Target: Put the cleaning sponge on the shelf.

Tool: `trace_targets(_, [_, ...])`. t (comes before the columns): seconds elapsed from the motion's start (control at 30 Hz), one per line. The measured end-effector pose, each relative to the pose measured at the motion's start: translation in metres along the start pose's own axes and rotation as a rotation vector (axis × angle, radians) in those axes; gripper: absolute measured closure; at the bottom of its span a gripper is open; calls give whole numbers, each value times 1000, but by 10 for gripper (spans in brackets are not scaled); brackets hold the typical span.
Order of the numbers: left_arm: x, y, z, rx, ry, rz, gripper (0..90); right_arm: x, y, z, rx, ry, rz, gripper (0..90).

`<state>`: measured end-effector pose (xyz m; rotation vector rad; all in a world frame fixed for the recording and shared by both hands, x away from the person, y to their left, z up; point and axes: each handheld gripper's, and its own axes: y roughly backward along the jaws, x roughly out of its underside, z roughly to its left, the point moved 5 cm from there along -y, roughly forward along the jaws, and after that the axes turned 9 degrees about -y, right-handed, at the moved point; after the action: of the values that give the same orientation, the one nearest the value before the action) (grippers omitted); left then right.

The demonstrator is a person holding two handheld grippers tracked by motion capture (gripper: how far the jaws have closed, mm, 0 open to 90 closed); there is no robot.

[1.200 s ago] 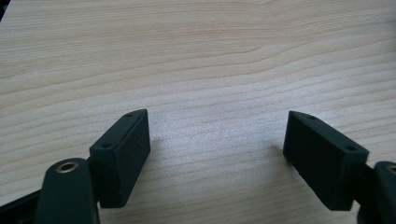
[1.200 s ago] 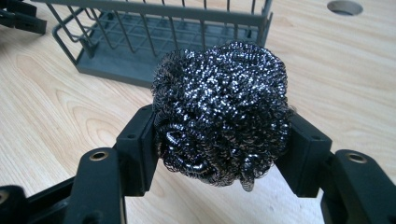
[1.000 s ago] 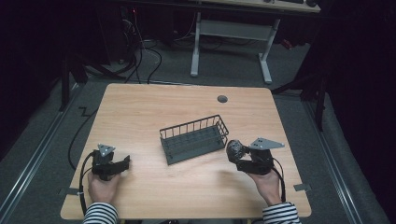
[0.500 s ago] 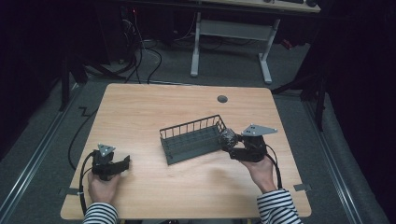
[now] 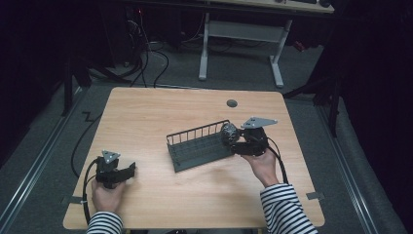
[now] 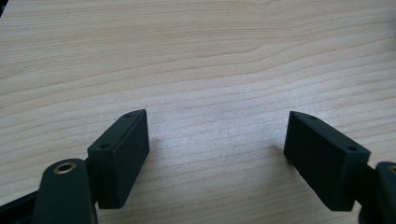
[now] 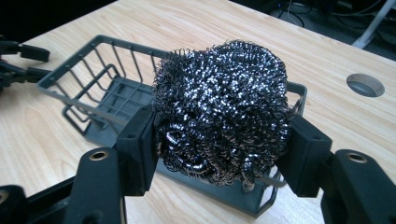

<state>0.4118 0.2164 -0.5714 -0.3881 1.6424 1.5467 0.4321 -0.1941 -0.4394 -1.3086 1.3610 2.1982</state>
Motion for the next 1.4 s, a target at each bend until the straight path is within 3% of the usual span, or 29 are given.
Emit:
trace_targets(0.33, [0,0,0,0,1,0,225,-5,-28,-5,33,-25,52,380])
trace_targets(0.8, [0,0,0,-3,3,0,231,-8,-64,-2,53,-20,146,376])
trace_targets(1.4, [0,0,0,-3,2,0,231,-2,-79,-2,66,-13,227,328])
